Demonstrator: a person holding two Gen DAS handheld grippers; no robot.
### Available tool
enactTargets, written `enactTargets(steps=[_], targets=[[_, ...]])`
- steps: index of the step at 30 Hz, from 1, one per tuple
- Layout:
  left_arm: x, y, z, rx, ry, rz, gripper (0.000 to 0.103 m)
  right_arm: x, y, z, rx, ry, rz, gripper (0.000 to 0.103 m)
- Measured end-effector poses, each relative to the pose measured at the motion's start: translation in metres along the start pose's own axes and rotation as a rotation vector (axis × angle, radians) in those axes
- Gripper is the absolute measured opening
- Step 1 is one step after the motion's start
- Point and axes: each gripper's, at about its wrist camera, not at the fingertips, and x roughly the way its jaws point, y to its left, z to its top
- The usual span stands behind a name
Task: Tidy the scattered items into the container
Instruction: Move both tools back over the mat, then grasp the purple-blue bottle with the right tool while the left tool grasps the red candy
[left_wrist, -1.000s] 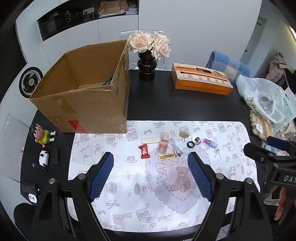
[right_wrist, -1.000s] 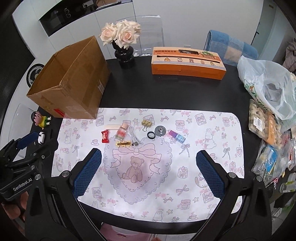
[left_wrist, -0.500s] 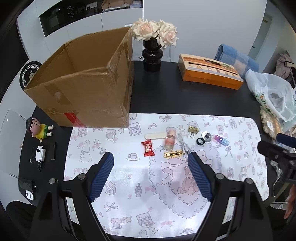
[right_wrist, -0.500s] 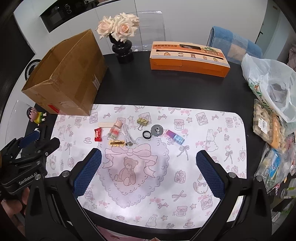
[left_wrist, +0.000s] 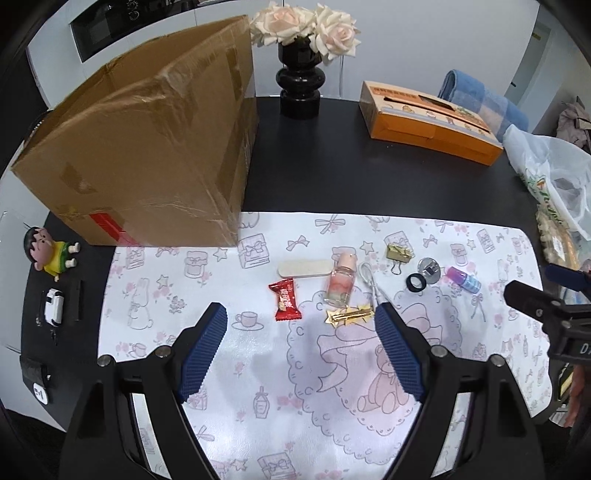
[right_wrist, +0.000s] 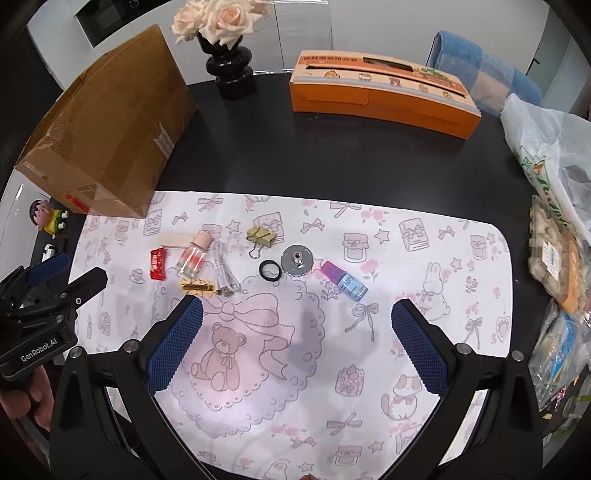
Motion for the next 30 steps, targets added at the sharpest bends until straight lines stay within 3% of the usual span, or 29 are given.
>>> enactTargets(steps=[9, 19, 30], targets=[[0.053, -0.002, 0.0, -0.004, 0.046, 0.003, 0.081, 0.048, -0.007, 0.005, -0.095, 0.009, -0.018, 0.103], [0.101, -0.001, -0.003, -0.004, 0.076, -0.001, 0.08, 0.103, -0.033, 0.008, -0.05, 0.075, -0.027, 0.103], [0.101, 0.02, -0.01, -0.056, 0.063, -0.035, 0.075, 0.135, -0.045, -0.002, -0.051, 0.117, -0.058, 0.095]])
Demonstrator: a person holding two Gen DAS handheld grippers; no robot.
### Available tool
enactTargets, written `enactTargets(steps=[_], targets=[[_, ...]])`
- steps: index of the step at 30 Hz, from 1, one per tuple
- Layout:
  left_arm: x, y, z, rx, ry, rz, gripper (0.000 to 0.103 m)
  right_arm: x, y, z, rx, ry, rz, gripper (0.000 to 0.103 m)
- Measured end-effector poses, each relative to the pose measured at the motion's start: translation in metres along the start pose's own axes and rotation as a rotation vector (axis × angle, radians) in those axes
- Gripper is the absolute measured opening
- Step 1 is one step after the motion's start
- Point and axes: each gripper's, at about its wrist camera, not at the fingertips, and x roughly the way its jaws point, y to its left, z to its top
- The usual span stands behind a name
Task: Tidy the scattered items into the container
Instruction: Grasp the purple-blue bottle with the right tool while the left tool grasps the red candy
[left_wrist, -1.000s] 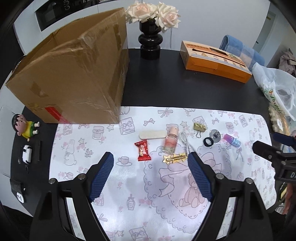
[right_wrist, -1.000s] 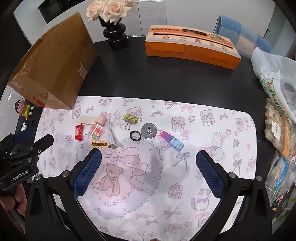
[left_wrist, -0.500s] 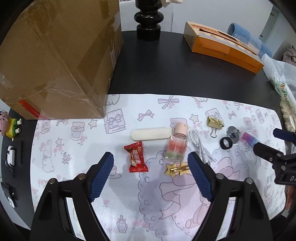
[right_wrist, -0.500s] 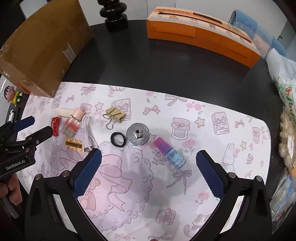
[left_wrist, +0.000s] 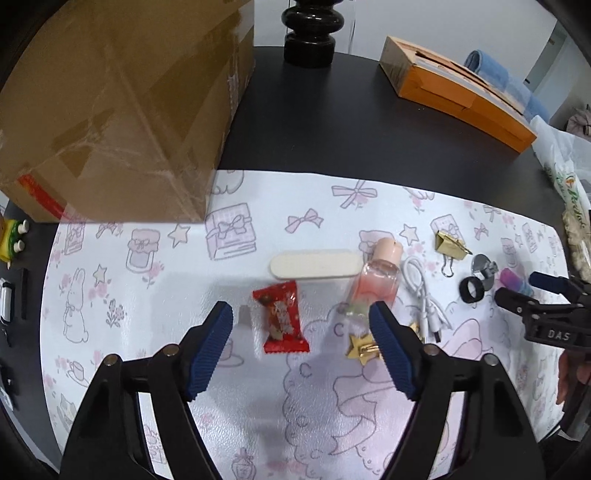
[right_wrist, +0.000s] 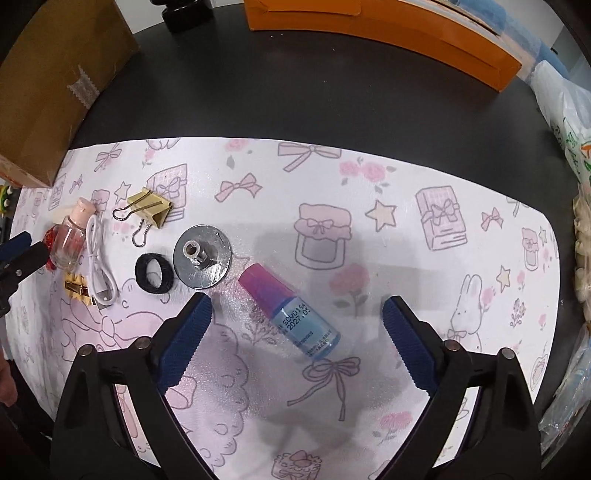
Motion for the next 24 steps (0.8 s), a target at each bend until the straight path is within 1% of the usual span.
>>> enactTargets(steps=[3, 5, 7, 9, 10, 11, 12, 13, 15, 16, 17, 18, 19, 24], targets=[[0.0, 0.009, -0.004, -0.019, -0.001, 0.007, 0.075, 0.001, 0.004, 0.0, -0.017, -0.004, -0.016, 0.094], [0.007, 0.012, -0.003, -0.02, 0.019, 0.004, 0.073, 0.0, 0.005, 0.0, -0.019, -0.003, -0.018, 0.093], [0.012, 0.011, -0.002, -0.018, 0.026, 0.005, 0.067, -0.001, 0.006, -0.001, -0.022, -0.002, -0.018, 0.09], [0.016, 0.01, 0.0, -0.012, 0.025, 0.012, 0.061, -0.002, 0.008, -0.001, -0.026, 0.0, -0.017, 0.085], [0.019, 0.008, 0.001, -0.007, 0.032, 0.01, 0.053, -0.003, 0.009, -0.001, -0.029, 0.0, -0.017, 0.083], [0.021, 0.008, 0.001, -0.008, 0.038, 0.007, 0.048, -0.004, 0.01, -0.001, -0.033, -0.001, -0.016, 0.081], [0.022, 0.008, 0.002, -0.01, 0.033, 0.008, 0.048, -0.005, 0.012, -0.001, -0.037, -0.002, -0.015, 0.078], [0.022, 0.008, 0.003, -0.013, 0.029, 0.009, 0.046, -0.006, 0.013, -0.001, -0.042, -0.006, -0.014, 0.075], [0.023, 0.008, 0.004, -0.019, 0.023, 0.007, 0.038, -0.009, 0.015, 0.0, -0.051, -0.012, -0.015, 0.052], [0.023, 0.008, 0.005, -0.018, 0.019, 0.01, 0.027, -0.01, 0.016, 0.0, -0.054, -0.01, -0.016, 0.046], [0.023, 0.009, 0.005, -0.013, 0.017, 0.013, 0.025, -0.011, 0.017, 0.001, -0.057, -0.008, -0.017, 0.035], [0.023, 0.01, 0.005, -0.01, 0.016, 0.01, 0.025, -0.012, 0.019, 0.001, -0.061, -0.008, -0.023, 0.021], [0.023, 0.01, 0.005, -0.01, 0.015, 0.009, 0.023, -0.012, 0.02, 0.001, -0.066, -0.009, -0.031, 0.019], [0.023, 0.013, 0.004, -0.023, 0.025, -0.009, 0.021, -0.014, 0.023, 0.001, -0.068, -0.009, -0.047, 0.019]])
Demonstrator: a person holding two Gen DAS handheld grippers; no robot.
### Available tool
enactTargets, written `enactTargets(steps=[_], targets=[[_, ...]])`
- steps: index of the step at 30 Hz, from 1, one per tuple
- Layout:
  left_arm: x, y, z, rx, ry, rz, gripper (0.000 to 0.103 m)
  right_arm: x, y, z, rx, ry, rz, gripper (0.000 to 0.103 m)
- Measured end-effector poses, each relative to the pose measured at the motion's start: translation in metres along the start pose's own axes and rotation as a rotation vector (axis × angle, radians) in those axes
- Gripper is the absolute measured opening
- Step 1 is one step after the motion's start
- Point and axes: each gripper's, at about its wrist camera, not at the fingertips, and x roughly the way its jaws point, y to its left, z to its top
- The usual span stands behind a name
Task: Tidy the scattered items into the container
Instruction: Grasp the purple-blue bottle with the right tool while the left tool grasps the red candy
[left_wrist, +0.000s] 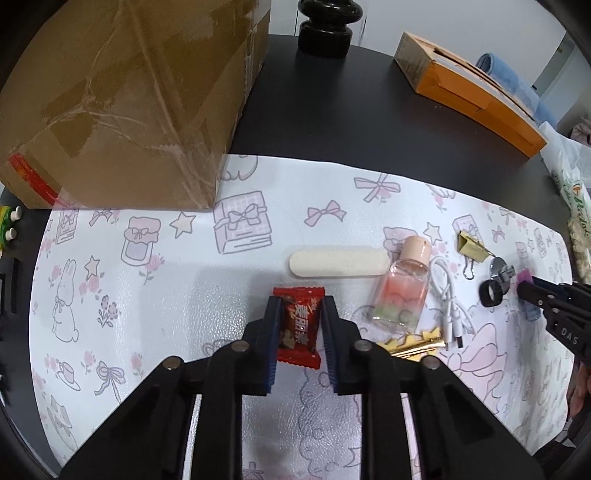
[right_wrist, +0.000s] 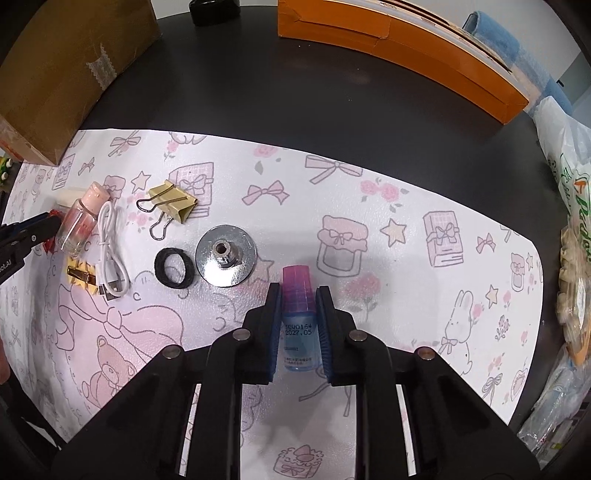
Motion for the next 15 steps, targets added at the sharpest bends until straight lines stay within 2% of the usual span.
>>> enactTargets(steps=[8, 15], targets=[[-0.008, -0.005, -0.003, 0.009, -0.001, -0.003, 0.019, -0.003, 0.004, 0.002, 0.013, 0.003, 0.017, 0.019], [-0.027, -0.011, -0.005, 0.025, -0.01, 0.002, 0.019, -0.023, 0.011, 0.006, 0.033, -0.026, 0.061, 0.019]])
